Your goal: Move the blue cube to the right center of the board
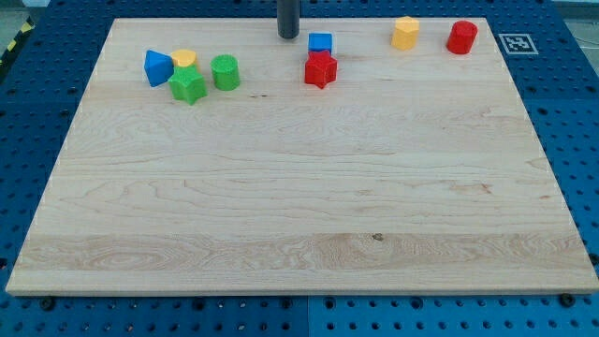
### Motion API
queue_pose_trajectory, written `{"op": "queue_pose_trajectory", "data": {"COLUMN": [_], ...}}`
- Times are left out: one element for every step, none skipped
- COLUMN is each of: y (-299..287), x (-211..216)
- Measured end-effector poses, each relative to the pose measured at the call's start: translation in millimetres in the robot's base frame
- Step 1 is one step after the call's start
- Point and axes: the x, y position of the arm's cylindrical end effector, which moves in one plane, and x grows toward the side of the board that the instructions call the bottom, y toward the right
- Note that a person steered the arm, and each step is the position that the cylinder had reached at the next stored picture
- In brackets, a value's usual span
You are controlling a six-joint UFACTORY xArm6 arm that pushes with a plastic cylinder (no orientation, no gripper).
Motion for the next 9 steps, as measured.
{"op": "queue_pose_trajectory", "data": {"y": [44.5, 97.9, 93.4, 44.1, 25.2, 45.2, 77.9, 95.3, 75.7], "x": [14.4, 44.3, 44.7, 6.0, 8.3, 35.1, 72.0, 97.3, 99.3]}}
